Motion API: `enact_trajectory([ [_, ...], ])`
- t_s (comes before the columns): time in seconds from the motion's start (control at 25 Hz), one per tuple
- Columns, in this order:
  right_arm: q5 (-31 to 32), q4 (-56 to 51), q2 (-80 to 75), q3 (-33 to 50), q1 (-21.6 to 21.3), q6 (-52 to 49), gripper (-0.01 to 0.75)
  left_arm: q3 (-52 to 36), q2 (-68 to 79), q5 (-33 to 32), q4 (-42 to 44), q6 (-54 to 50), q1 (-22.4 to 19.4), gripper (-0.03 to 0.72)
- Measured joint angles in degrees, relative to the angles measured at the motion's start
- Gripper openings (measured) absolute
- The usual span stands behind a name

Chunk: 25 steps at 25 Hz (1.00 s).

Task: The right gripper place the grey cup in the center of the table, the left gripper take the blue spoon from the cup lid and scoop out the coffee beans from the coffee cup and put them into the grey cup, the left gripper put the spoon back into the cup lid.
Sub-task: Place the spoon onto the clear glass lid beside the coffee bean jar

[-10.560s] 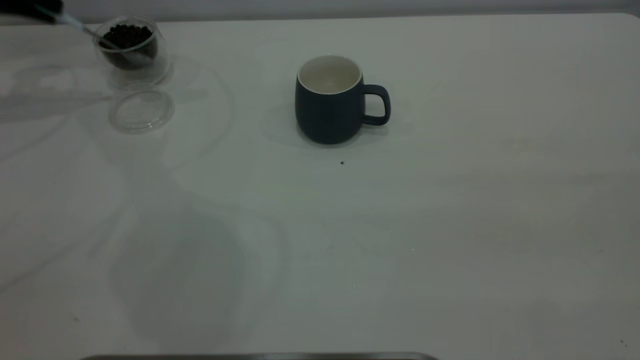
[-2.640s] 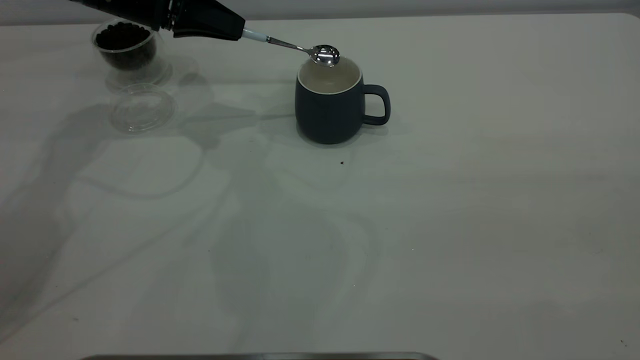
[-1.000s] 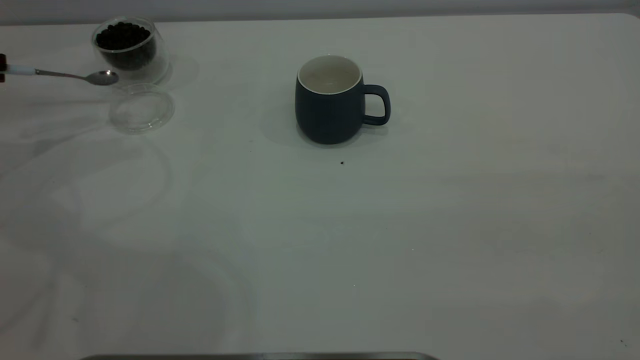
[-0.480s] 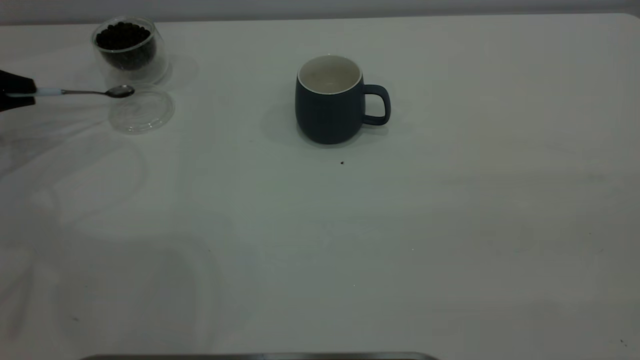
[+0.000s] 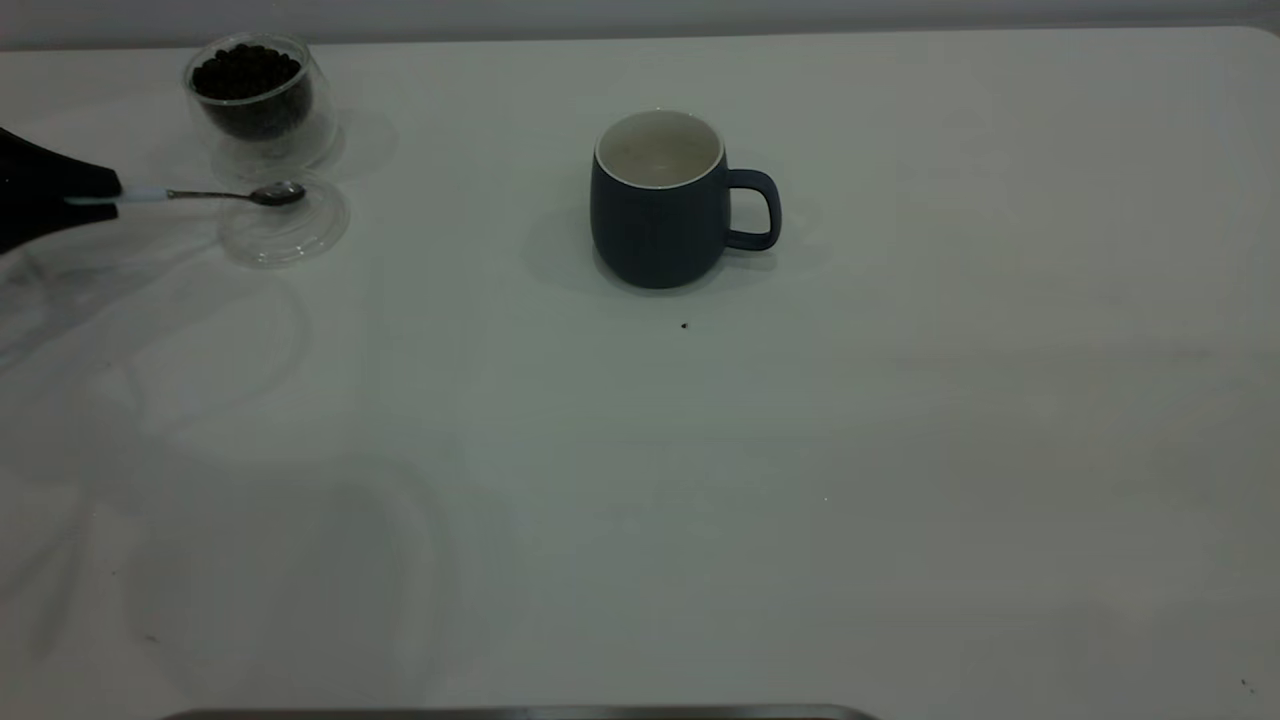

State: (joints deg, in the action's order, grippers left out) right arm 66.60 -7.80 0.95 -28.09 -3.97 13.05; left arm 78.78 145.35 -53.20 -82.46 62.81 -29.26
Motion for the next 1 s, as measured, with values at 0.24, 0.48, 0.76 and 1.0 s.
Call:
enact_trajectory([
  [0.24, 0.0, 0.0, 0.0, 0.0, 0.0, 0.0, 0.459, 0.0, 2.2, -0.3, -0.6, 0.0, 1.5, 0.132],
  [0.48, 0.0, 0.0, 0.0, 0.0, 0.0, 0.0, 0.459, 0.1, 2.7, -0.2, -1.6, 1.9, 2.0, 0.148],
  [0.76, 0.0, 0.0, 0.0, 0.0, 0.0, 0.0, 0.459, 0.2, 2.8, 0.1, -1.6, 6.1, 2.3, 0.429],
  [1.0, 0.0, 0.0, 0.0, 0.0, 0.0, 0.0, 0.459, 4.6, 1.9, 0.3, 7.6, 8.0, 2.3, 0.641],
])
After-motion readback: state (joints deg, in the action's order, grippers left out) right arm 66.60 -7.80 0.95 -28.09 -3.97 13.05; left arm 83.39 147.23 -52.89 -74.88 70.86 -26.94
